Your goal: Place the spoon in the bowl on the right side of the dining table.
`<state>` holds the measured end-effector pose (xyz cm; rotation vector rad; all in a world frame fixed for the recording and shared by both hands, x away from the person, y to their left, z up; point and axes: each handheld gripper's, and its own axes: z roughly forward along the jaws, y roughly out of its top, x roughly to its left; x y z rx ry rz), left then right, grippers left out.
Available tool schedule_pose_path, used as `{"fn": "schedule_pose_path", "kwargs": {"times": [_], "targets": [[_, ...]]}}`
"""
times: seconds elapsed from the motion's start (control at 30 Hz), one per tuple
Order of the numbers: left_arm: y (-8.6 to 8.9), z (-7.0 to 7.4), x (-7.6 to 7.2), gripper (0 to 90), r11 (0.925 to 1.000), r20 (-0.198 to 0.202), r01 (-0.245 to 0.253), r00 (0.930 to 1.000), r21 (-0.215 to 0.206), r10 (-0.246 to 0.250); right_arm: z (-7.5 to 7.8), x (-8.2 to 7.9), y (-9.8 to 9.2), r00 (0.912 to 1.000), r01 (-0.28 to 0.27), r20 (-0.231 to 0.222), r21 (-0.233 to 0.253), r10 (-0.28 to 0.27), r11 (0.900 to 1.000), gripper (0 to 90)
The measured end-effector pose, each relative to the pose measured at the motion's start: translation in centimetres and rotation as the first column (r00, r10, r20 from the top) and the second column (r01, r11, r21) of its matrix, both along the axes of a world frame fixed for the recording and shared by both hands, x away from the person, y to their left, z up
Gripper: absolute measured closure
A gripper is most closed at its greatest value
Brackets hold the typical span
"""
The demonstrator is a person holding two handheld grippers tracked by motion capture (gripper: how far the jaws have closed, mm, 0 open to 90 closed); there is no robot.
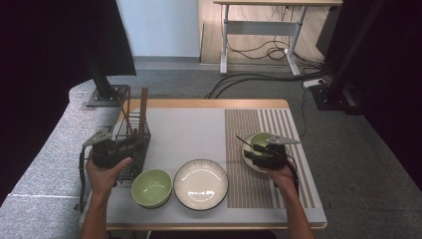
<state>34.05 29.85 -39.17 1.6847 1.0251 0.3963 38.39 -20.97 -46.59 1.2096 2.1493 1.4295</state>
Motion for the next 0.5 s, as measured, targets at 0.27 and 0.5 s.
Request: {"fn": "schedule_pose_path", "kwargs": {"times": [0.27, 0.5], "targets": [[0.5, 0.6, 0.7, 51.3, 0.9999, 0.007, -0.003, 1.0000, -0.011, 0.003, 0.0, 0.0, -0.1, 1.0000, 0.001, 0.001, -0.001, -0.001, 1.000, 45.9], [1.1, 1.0, 1.3, 51.5, 0.9997, 0.006, -0.018, 0.9998, -0.019, 0.018, -0.2, 0.0, 0.1, 1.0000, 0.002, -0.001, -0.010, -0.002, 1.000, 45.9]]}}
